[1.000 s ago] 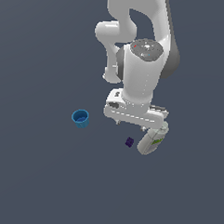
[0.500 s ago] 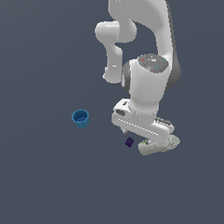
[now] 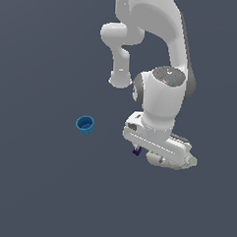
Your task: Pick up a designated object from a clutter of objects.
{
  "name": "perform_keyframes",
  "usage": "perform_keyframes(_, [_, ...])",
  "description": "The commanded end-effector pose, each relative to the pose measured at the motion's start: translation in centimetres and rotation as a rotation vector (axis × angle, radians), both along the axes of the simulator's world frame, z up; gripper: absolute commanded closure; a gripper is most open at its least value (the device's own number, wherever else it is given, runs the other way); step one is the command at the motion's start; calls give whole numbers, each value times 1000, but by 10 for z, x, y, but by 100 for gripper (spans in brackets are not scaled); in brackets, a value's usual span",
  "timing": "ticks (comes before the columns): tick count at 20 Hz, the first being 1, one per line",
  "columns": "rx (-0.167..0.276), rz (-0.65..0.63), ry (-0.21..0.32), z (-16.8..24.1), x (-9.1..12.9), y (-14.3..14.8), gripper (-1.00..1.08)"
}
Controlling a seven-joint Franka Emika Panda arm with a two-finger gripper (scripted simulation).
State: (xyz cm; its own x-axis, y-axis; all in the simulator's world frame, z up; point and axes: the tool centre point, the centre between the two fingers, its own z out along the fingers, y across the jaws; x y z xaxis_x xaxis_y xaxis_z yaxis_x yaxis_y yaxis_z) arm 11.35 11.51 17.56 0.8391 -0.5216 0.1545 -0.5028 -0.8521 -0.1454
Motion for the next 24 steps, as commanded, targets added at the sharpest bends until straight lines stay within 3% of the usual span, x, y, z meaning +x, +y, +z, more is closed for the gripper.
perform_keyframes(1, [3, 0, 15, -9, -15, -4, -92])
perform_keyframes(2, [8, -2, -3, 3, -19, -5, -92])
perform_keyframes(7, [2, 0, 21, -15, -24, -6, -92])
perform_keyframes(18, [-34, 8, 163, -121, -67, -12, -92])
perform_keyframes(24, [-44, 10, 205, -151, -81, -15, -92])
